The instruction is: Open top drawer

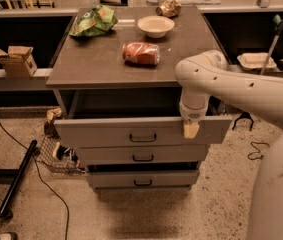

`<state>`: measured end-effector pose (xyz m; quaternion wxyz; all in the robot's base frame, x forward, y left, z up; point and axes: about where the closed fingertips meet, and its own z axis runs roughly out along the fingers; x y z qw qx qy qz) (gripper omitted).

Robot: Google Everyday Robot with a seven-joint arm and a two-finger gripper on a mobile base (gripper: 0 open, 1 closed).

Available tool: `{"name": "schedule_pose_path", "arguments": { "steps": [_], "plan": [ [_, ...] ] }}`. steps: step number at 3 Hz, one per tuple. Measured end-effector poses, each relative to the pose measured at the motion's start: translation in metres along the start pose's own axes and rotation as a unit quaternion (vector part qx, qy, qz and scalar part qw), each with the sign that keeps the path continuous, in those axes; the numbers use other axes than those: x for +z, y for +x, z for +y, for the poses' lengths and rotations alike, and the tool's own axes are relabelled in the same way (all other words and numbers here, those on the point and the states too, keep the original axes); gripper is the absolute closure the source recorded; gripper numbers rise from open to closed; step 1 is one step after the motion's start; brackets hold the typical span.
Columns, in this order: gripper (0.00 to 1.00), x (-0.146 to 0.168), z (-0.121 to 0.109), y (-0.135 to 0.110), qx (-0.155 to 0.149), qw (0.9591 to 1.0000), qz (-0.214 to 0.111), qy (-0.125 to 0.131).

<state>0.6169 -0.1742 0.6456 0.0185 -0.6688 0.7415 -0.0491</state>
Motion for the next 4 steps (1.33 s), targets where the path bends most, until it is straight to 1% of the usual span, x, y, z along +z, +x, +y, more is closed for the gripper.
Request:
{"name": "schedule_pose_path", "arguments": {
  "steps": [1,2,4],
  "plan": [
    [0.79,-0.0181,0.0074,-0.0021,-0.002,0.9999,0.009,0.013],
    [0.77,-0.0189,0.0076,-0.0019,-0.002,0.9999,0.009,0.014],
    [0.31,-0.0189,0.0076,-0.0019,-0.002,0.9999,0.009,0.014]
  ]
}}
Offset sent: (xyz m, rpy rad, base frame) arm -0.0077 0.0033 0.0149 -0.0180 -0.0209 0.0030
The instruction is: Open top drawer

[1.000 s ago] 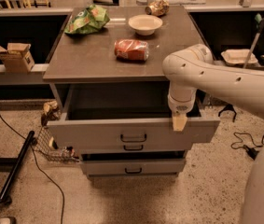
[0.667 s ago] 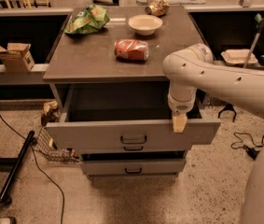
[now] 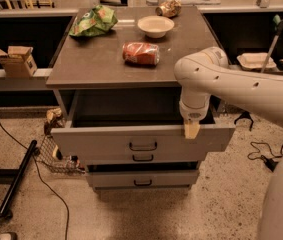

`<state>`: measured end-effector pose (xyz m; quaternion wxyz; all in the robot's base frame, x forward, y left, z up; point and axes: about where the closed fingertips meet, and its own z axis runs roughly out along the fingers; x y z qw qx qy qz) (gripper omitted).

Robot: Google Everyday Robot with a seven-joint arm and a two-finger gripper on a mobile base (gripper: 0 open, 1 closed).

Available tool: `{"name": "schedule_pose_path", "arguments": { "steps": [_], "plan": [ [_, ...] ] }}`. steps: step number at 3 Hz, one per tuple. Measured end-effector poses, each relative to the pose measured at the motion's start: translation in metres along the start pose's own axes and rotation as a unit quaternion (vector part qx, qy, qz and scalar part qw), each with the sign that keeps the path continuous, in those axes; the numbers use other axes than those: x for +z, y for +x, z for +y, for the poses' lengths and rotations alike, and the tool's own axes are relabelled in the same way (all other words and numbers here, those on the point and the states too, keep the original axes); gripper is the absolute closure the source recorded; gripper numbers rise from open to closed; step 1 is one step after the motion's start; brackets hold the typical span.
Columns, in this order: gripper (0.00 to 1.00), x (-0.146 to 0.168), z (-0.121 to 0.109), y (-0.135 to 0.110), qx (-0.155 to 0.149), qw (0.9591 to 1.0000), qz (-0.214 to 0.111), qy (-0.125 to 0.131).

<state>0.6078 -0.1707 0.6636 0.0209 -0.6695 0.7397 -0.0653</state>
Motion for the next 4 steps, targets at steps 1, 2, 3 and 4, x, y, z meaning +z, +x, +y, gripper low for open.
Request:
{"name": "schedule_pose_path", "arguments": {
  "steps": [1,2,3,4],
  "plan": [
    [0.07,0.000,0.000,0.000,0.000,1.0000,0.000,0.000],
    [0.00,0.000,0.001,0.000,-0.002,1.0000,-0.002,-0.002],
    [0.00,0.005,0.011,-0.004,-0.022,0.9993,-0.021,-0.021],
    [0.00,0.006,0.029,-0.010,-0.051,0.9955,-0.059,-0.054]
  ]
}}
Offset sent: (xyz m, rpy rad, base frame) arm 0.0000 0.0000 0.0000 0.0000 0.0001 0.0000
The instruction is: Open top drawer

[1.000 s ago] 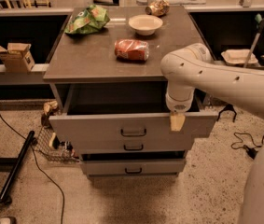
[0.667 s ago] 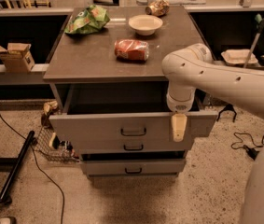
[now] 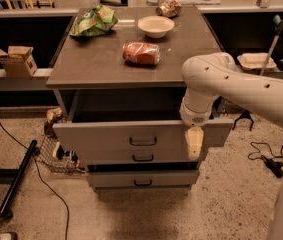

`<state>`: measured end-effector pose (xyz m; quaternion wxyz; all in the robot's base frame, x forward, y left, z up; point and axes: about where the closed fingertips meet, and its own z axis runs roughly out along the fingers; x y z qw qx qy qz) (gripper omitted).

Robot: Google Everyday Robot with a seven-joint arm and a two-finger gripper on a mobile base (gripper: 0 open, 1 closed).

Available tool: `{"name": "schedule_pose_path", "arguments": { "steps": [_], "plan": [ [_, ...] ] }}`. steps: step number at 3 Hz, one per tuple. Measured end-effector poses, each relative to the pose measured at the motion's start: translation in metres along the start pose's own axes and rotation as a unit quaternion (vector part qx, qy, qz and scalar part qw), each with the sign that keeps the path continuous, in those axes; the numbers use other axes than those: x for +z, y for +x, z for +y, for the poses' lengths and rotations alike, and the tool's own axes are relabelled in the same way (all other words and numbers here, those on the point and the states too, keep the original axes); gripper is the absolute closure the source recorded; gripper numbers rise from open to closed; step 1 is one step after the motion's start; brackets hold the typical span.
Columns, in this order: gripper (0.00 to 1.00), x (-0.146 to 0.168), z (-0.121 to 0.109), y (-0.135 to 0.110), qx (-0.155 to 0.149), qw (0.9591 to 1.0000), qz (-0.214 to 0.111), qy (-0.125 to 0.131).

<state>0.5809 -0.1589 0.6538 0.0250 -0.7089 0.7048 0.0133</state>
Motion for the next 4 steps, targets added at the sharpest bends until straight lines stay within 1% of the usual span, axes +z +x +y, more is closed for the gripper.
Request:
{"name": "schedule_pose_path", "arguments": {
  "steps": [1,2,3,4],
  "plan": [
    [0.00,0.005,0.019,-0.007,-0.023,0.9991,-0.005,-0.036],
    [0.00,0.018,0.035,-0.010,-0.039,0.9964,0.012,-0.075],
    [0.18,0.016,0.045,-0.010,-0.045,0.9949,0.032,-0.084],
    [0.41,0.008,0.051,-0.010,-0.045,0.9951,0.046,-0.076]
  ]
}}
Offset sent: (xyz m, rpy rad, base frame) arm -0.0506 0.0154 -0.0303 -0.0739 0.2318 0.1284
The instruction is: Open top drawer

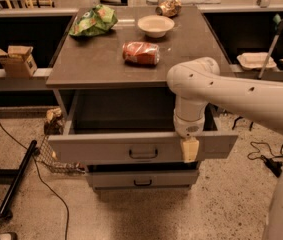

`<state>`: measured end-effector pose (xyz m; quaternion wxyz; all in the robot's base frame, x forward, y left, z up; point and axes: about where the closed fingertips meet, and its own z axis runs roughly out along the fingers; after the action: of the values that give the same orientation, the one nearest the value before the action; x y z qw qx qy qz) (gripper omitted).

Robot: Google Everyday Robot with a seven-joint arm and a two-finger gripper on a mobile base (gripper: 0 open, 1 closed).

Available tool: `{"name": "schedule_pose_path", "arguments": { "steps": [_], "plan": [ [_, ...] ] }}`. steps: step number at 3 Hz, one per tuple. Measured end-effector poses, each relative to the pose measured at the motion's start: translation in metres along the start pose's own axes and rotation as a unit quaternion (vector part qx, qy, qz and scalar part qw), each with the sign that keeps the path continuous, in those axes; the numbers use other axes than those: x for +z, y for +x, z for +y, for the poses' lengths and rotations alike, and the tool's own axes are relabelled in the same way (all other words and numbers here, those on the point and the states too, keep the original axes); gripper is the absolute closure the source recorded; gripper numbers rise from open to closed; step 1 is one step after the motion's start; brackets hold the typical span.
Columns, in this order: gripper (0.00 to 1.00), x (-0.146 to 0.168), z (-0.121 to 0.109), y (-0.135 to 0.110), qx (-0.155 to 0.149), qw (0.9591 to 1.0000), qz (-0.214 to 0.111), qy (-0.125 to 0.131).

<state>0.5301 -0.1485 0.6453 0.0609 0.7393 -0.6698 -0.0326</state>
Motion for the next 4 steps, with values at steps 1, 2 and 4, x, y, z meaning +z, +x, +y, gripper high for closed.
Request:
{"name": "schedule_pose_path", "arguments": {
  "steps": [1,2,4],
  "plan": [
    [0.65,-0.011,0.009,0.001,0.007,0.9998,0.012,0.015],
    [0.89,-0.017,0.016,0.002,0.012,0.9994,0.018,0.026],
    [0.67,-0.022,0.024,0.003,0.019,0.9990,0.019,0.036]
  ]
}}
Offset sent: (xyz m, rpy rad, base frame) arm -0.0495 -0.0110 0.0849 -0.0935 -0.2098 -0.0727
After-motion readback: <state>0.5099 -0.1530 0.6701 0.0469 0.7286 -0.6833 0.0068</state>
